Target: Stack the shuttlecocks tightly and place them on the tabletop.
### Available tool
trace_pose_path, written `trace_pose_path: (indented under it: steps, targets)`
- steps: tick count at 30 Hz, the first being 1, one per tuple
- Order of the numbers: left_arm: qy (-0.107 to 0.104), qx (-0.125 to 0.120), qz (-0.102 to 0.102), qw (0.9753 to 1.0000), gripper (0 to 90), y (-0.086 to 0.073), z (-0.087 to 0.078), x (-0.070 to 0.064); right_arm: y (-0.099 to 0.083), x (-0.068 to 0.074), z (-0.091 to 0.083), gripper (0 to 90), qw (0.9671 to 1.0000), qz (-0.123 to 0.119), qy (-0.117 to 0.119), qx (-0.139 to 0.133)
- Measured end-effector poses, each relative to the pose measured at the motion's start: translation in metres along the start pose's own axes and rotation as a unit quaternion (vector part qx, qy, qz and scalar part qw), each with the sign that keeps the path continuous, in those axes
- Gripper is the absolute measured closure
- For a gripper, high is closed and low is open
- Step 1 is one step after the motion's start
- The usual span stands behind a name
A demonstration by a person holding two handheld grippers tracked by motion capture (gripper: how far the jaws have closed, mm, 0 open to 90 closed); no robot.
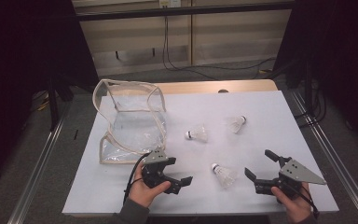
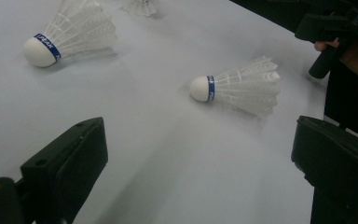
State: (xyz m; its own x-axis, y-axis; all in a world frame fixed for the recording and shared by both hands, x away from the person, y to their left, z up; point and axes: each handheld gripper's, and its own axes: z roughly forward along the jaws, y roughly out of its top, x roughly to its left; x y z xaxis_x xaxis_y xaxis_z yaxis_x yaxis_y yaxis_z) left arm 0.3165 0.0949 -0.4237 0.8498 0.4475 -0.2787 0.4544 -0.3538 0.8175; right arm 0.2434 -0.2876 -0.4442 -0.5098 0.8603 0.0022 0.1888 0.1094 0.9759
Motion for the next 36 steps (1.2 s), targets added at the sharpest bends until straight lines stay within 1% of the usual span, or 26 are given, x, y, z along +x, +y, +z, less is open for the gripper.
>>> trace_pose_path:
  steps: [1, 5, 11, 13, 17, 18, 22, 30, 33, 34, 35, 36]
  targets:
    - [-0.001, -0.002, -0.002, 1.0, 3.6, -0.001, -0.001, 0.0, 0.0, 0.0, 0.0, 4.1, 1.0, 0.0, 0.0, 0.0]
    - [-0.002, 0.003, 0.004, 1.0, 3.6, -0.002, -0.005, 0.002, 0.0, 0.0, 0.0, 4.1, 1.0, 0.0, 0.0, 0.0]
    - [-0.001, 0.002, 0.003, 1.0, 3.6, -0.004, -0.01, 0.005, 0.0, 0.0, -0.001, 4.1, 1.0, 0.0, 0.0, 0.0]
    - [-0.002, 0.003, 0.001, 1.0, 3.6, -0.005, -0.011, 0.006, 0.0, 0.0, -0.001, 4.1, 1.0, 0.0, 0.0, 0.0]
    - [-0.008, 0.003, 0.003, 1.0, 3.6, -0.006, -0.015, 0.006, 0.0, 0.0, -0.001, 4.1, 1.0, 0.0, -0.001, 0.001]
    - [-0.006, 0.003, 0.007, 1.0, 3.6, -0.007, -0.017, 0.007, 0.0, 0.0, -0.001, 4.1, 1.0, 0.0, -0.001, 0.001]
    - [-0.005, 0.002, 0.008, 1.0, 3.6, -0.008, -0.022, 0.008, 0.0, -0.001, -0.001, 4.1, 1.0, 0.0, -0.001, 0.0]
    - [-0.003, 0.003, 0.005, 1.0, 3.5, -0.012, -0.031, 0.012, 0.0, 0.0, -0.001, 4.1, 1.0, 0.0, 0.0, 0.002]
    - [0.003, 0.001, 0.009, 1.0, 3.5, -0.014, -0.035, 0.015, -0.001, 0.0, -0.001, 4.1, 1.0, 0.0, -0.001, 0.002]
    - [0.003, 0.0, 0.006, 1.0, 3.5, -0.014, -0.036, 0.016, -0.001, -0.001, -0.001, 4.1, 1.0, 0.0, -0.001, 0.002]
    - [0.005, 0.002, 0.009, 0.9999, 3.5, -0.015, -0.037, 0.017, 0.0, 0.0, -0.001, 4.1, 1.0, 0.0, -0.002, 0.002]
    - [0.006, 0.002, 0.007, 1.0, 3.5, -0.016, -0.038, 0.017, 0.0, 0.0, -0.001, 4.1, 1.0, 0.0, -0.001, 0.002]
